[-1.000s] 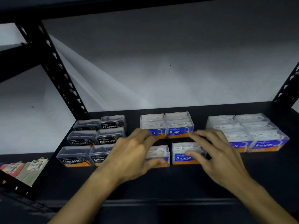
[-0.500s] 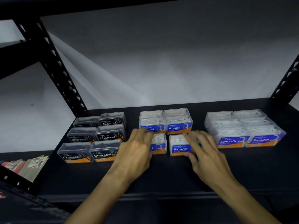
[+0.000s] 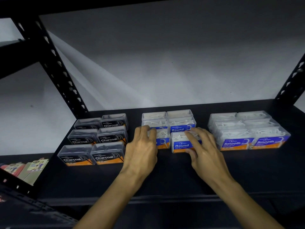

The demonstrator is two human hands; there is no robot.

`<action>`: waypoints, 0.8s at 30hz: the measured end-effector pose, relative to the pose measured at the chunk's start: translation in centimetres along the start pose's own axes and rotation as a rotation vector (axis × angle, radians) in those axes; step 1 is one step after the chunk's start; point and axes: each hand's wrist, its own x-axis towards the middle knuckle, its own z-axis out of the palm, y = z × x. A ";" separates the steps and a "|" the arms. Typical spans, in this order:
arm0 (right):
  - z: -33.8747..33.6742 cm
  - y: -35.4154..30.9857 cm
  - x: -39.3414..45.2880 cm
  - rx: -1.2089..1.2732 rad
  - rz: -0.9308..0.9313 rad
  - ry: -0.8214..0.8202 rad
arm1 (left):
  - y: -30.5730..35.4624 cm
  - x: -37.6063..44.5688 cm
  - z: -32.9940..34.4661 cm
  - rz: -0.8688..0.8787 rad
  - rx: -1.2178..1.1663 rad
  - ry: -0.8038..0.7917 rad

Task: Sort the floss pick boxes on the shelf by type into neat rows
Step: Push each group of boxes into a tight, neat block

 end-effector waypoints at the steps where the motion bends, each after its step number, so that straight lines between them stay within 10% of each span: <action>1: 0.1 0.0 0.1 -0.002 0.004 0.000 | 0.0 0.1 0.1 0.000 0.001 0.002; 24: 0.7 -0.5 1.8 -0.090 0.076 -0.009 | 0.2 0.6 0.5 -0.044 -0.034 0.017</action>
